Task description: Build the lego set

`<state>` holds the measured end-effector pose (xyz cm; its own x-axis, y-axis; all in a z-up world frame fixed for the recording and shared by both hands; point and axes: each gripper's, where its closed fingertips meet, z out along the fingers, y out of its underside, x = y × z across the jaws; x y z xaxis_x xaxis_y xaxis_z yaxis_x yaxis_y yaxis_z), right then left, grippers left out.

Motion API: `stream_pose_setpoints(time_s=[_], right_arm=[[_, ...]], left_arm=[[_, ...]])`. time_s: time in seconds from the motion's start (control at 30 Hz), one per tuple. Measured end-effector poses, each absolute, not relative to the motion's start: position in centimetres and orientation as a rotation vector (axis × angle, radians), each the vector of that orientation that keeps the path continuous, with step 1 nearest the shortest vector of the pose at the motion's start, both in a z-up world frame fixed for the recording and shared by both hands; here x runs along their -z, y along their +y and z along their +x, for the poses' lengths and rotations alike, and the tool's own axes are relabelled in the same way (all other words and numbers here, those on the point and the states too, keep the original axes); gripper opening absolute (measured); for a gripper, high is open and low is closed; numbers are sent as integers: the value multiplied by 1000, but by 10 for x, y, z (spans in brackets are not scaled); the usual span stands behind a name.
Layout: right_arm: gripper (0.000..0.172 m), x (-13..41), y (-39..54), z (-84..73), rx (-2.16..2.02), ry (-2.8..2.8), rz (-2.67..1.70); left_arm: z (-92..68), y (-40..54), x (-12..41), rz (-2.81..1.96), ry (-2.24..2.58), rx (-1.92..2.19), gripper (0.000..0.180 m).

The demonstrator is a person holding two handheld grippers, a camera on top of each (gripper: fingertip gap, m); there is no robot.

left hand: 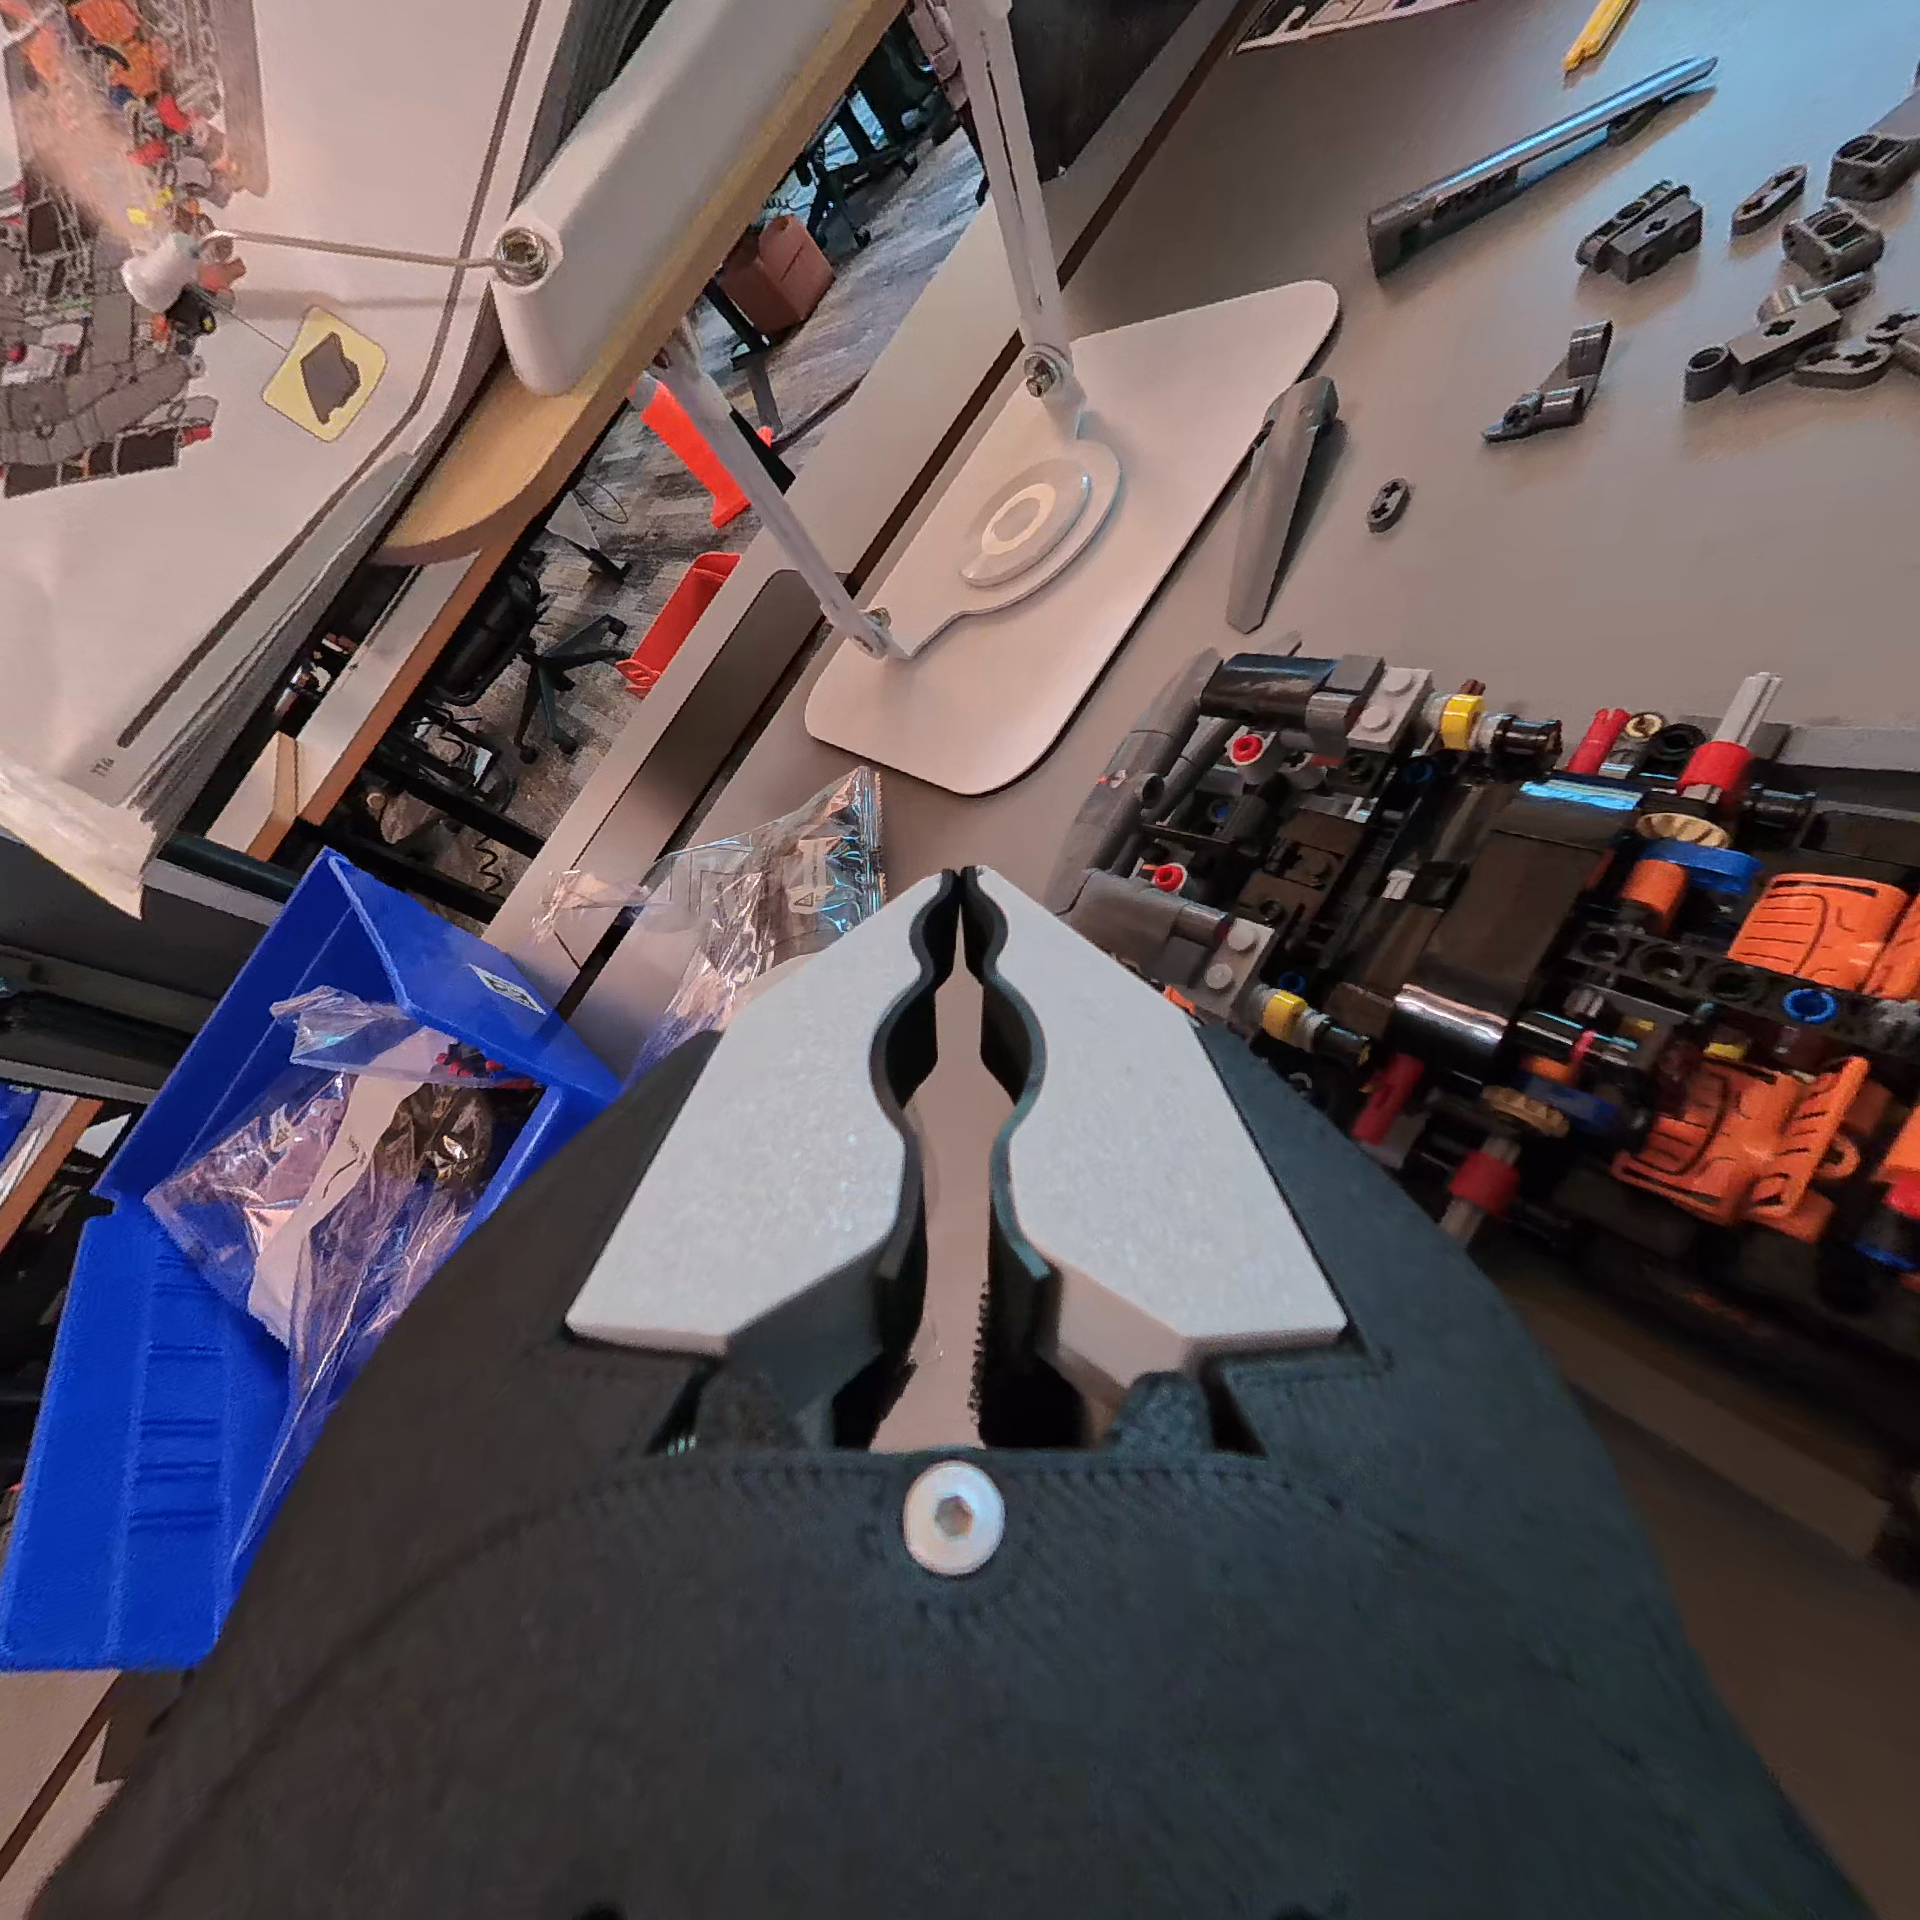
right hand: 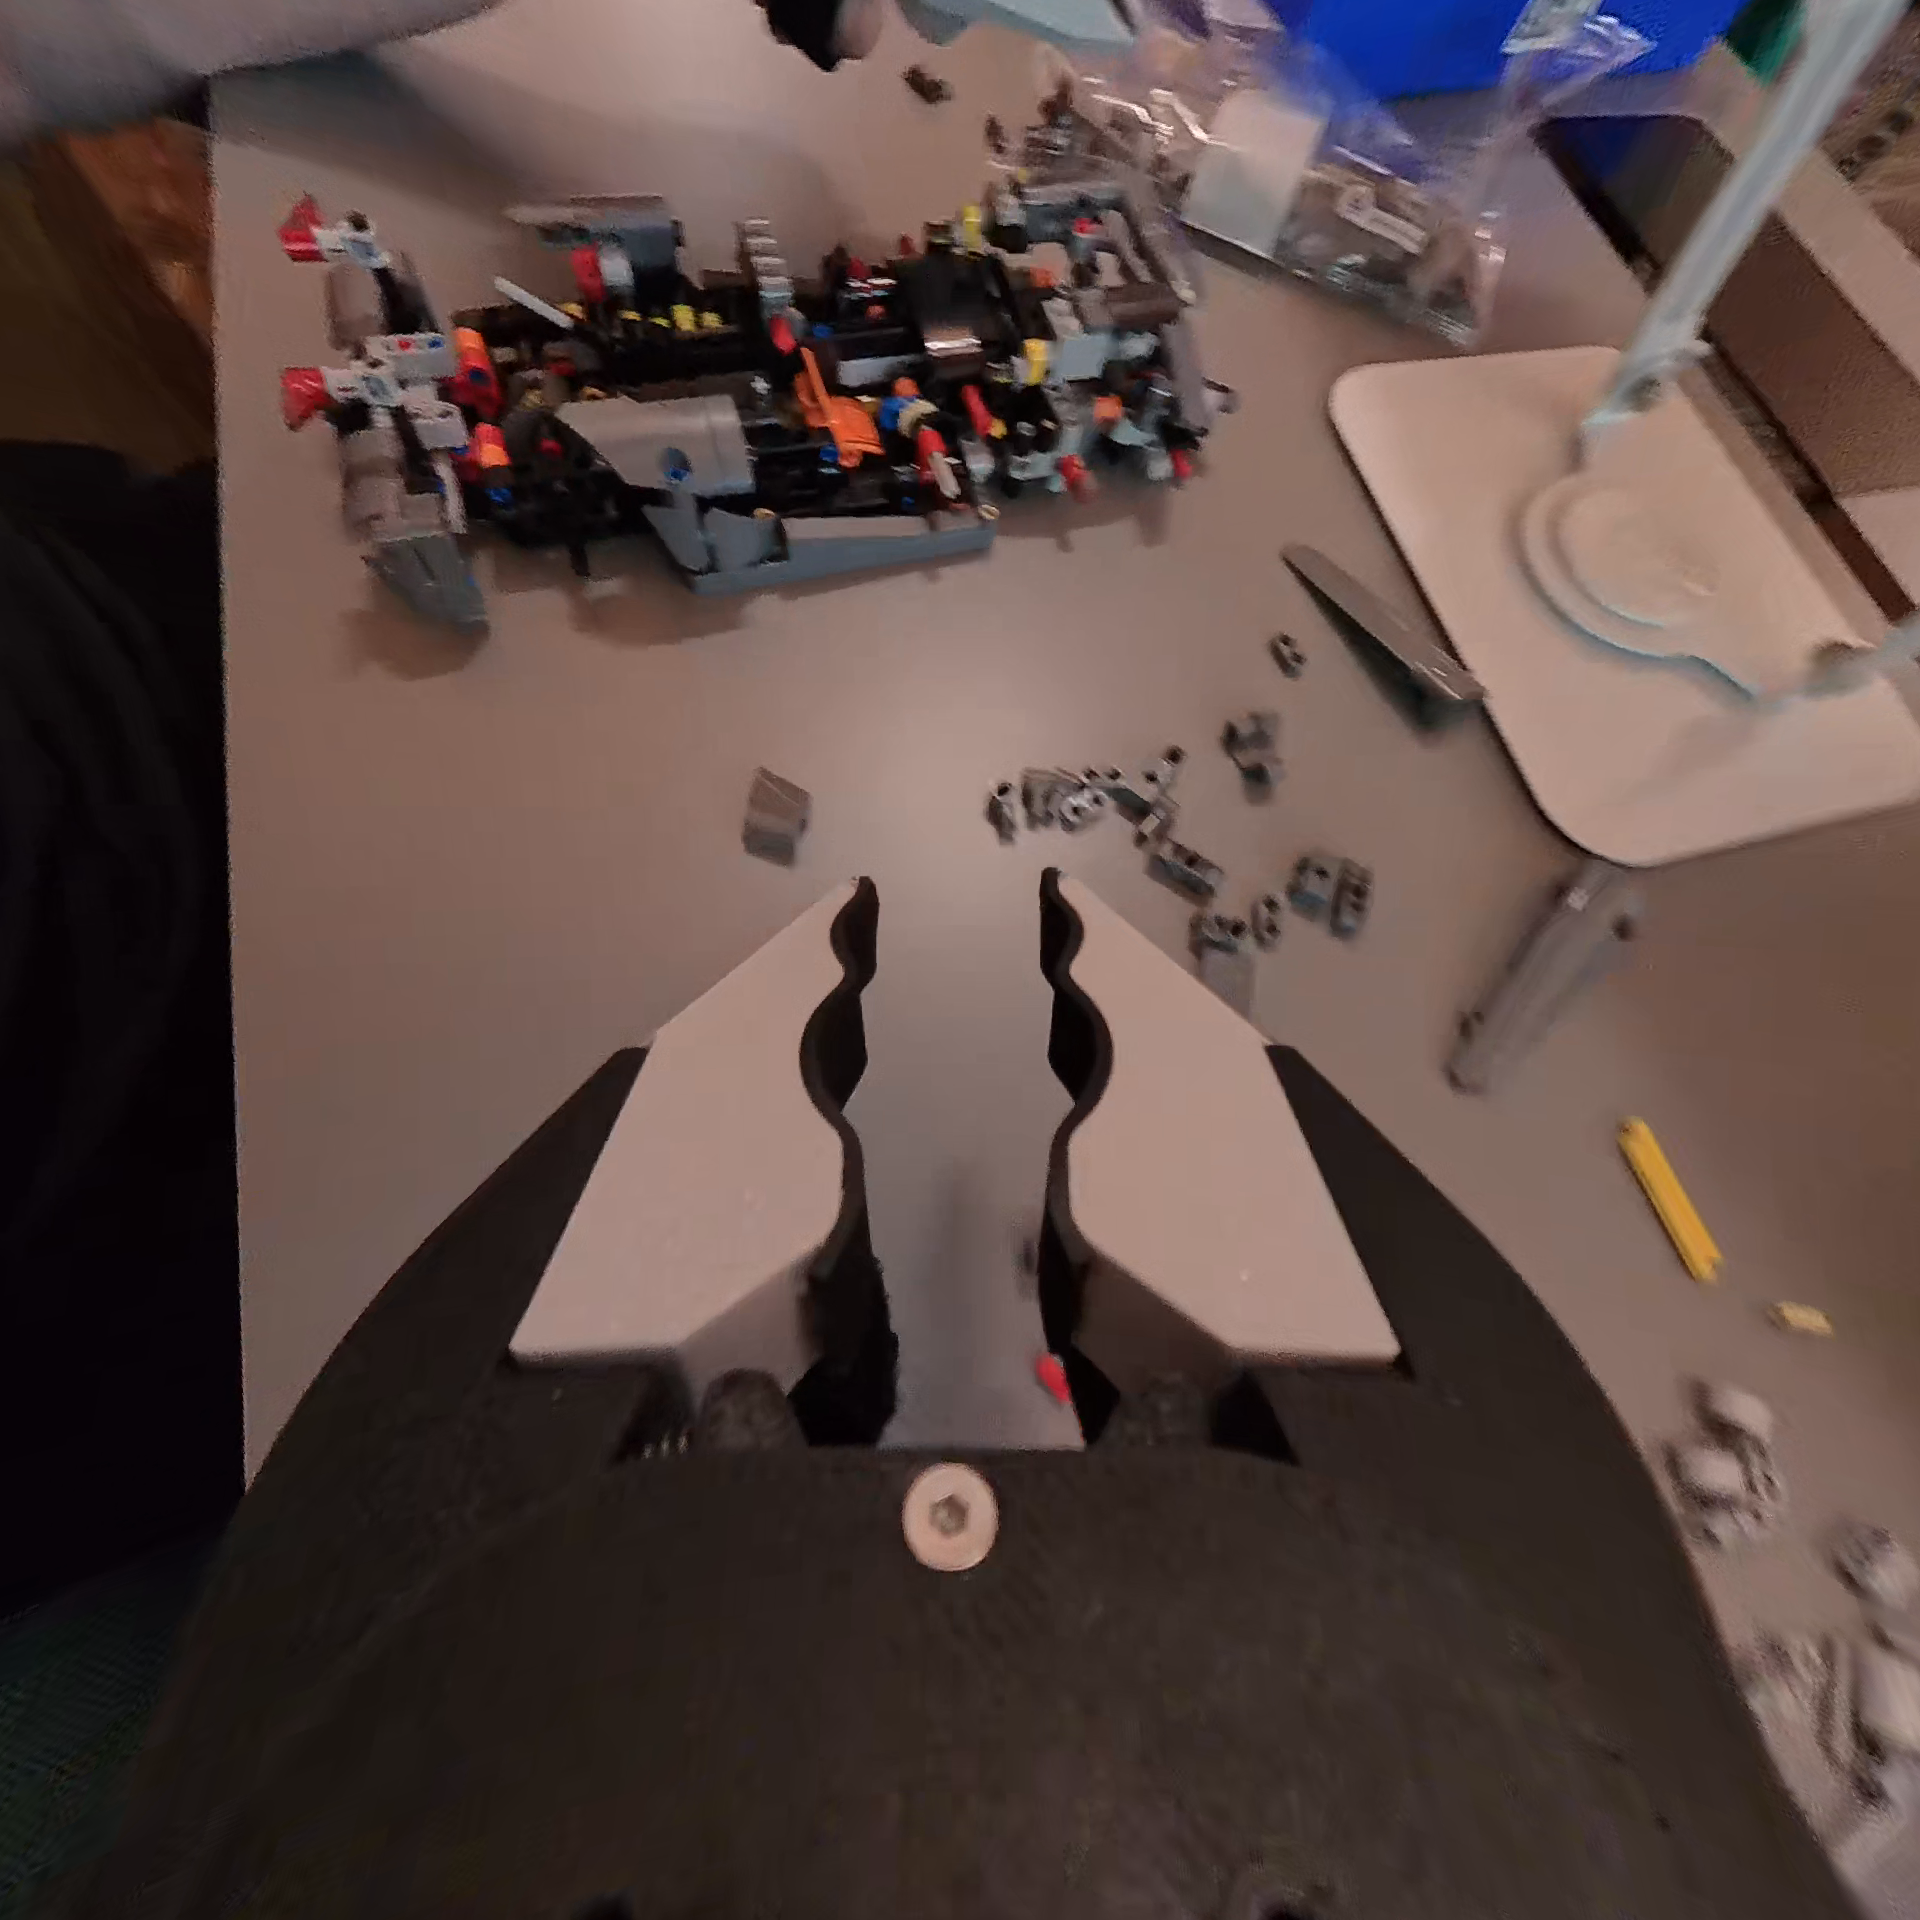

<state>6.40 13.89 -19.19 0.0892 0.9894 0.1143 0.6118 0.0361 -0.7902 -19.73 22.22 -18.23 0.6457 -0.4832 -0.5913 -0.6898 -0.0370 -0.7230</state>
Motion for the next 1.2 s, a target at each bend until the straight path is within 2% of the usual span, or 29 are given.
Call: stream_pose_setpoints(time_s=[0.33,0.67,0.93,1.2], right_arm=[[28,192,177,138,-382,-1442,-1820],[27,199,183,134,-365,-1468,-1836],[27,249,189,95,-349,-1551,-1955],[22,264,195,88,-412,-1501,-2045]], left_arm=[[-198,221,179,-1674,966,-232,0],[-200,221,176,-1669,953,-240,0],[-199,219,177,-1666,963,-243,0],[-200,217,175,-1663,966,-231,0]])
